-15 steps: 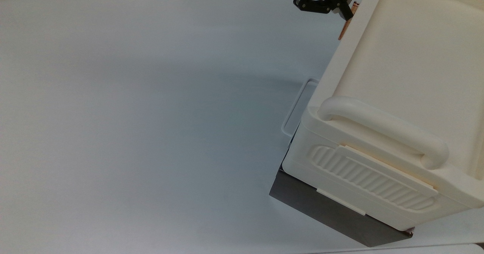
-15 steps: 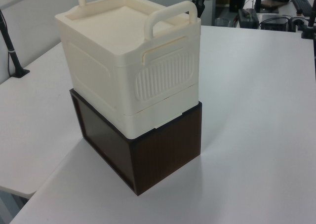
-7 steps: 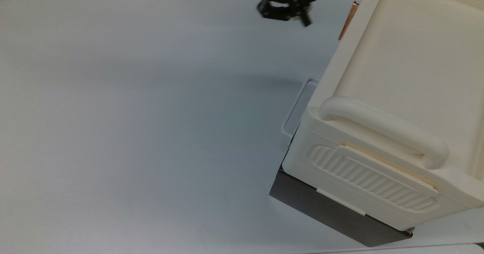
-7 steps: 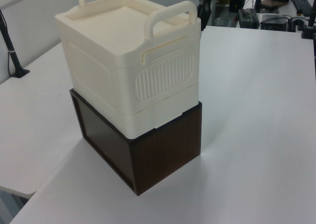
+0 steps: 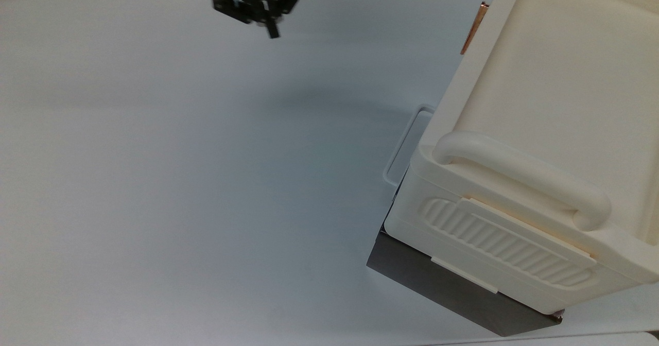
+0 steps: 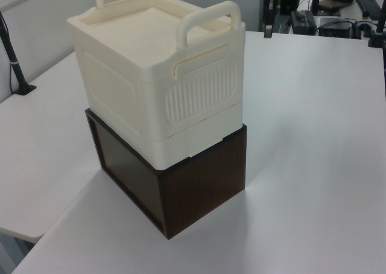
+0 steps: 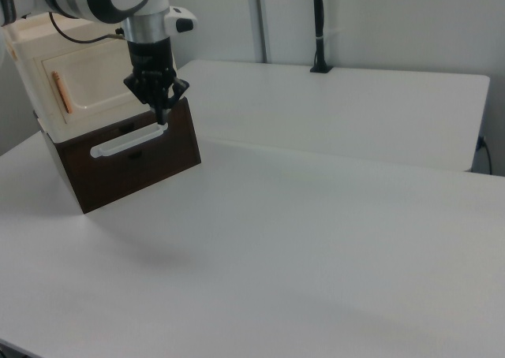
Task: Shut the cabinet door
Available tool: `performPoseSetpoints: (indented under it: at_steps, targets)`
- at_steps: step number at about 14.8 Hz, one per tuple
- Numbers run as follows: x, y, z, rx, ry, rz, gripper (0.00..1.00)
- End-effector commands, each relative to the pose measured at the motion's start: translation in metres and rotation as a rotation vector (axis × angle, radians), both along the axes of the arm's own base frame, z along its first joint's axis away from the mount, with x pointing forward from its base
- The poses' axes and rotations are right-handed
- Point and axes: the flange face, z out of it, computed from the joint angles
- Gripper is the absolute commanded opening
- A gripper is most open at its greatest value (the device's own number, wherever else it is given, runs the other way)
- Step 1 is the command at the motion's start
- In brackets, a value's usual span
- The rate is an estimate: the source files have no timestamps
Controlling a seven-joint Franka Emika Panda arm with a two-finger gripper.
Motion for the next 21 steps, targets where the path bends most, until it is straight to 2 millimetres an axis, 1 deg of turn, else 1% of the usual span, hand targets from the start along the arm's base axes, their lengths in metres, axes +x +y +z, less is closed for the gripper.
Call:
performPoseSetpoints:
  at_steps: [1, 3, 4, 5, 6, 7, 8, 9, 10, 11, 15, 20, 21]
  targets:
    - [-0.023, -0.012, 0.014, -0.165, 0.033, -0.159, 0.00]
    - [-0.029, -0.017, 0.017, -0.184, 0.040, -0.168, 0.00]
    - [-0.031, -0.019, 0.018, -0.188, 0.040, -0.173, 0.02]
    - [-0.032, -0.024, 0.020, -0.189, 0.041, -0.188, 0.14]
    - [-0.035, -0.031, 0.023, -0.187, 0.038, -0.204, 0.30]
    - [-0.035, -0.030, 0.023, -0.184, 0.037, -0.204, 0.49]
    - [-0.035, -0.032, 0.021, -0.179, 0.036, -0.208, 0.77]
    - [-0.035, -0.035, 0.021, -0.176, 0.038, -0.214, 0.80]
    - [-0.036, -0.033, 0.020, -0.173, 0.039, -0.209, 0.92]
    - [-0.038, -0.035, 0.022, -0.170, 0.035, -0.212, 1.00]
    - [-0.041, -0.041, 0.022, -0.167, 0.038, -0.223, 1.00]
    - [-0.043, -0.037, 0.025, -0.155, 0.038, -0.220, 1.00]
    - [-0.043, -0.040, 0.025, -0.149, 0.039, -0.227, 1.00]
